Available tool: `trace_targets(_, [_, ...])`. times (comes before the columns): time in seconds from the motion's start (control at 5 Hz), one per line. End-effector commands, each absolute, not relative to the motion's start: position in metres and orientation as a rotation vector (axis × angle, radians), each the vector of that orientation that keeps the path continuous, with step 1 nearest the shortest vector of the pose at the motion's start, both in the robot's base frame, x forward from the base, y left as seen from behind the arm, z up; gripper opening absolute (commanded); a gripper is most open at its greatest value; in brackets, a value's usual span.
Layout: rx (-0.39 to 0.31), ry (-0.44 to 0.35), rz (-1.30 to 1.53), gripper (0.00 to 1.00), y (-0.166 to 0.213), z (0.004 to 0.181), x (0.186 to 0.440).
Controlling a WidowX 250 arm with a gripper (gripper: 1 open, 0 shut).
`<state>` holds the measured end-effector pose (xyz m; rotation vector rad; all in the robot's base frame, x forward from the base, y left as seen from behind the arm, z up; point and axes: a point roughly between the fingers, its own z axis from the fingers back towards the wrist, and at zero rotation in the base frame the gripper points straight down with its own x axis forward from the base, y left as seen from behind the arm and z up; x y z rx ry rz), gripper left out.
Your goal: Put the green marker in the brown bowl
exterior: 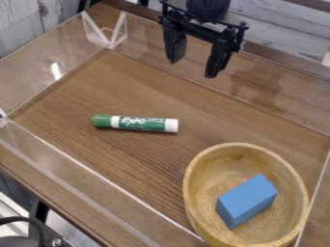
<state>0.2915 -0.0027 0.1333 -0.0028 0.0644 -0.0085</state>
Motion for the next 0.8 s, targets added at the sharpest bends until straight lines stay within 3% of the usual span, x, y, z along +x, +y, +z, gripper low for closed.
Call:
trace_targets(0.0, [-0.001, 0.083, -0.110, 1.00, -0.001, 0.127, 0.288])
trace_targets(0.6, [0.018, 0.104, -0.561, 1.00, 0.020, 0.117, 0.274])
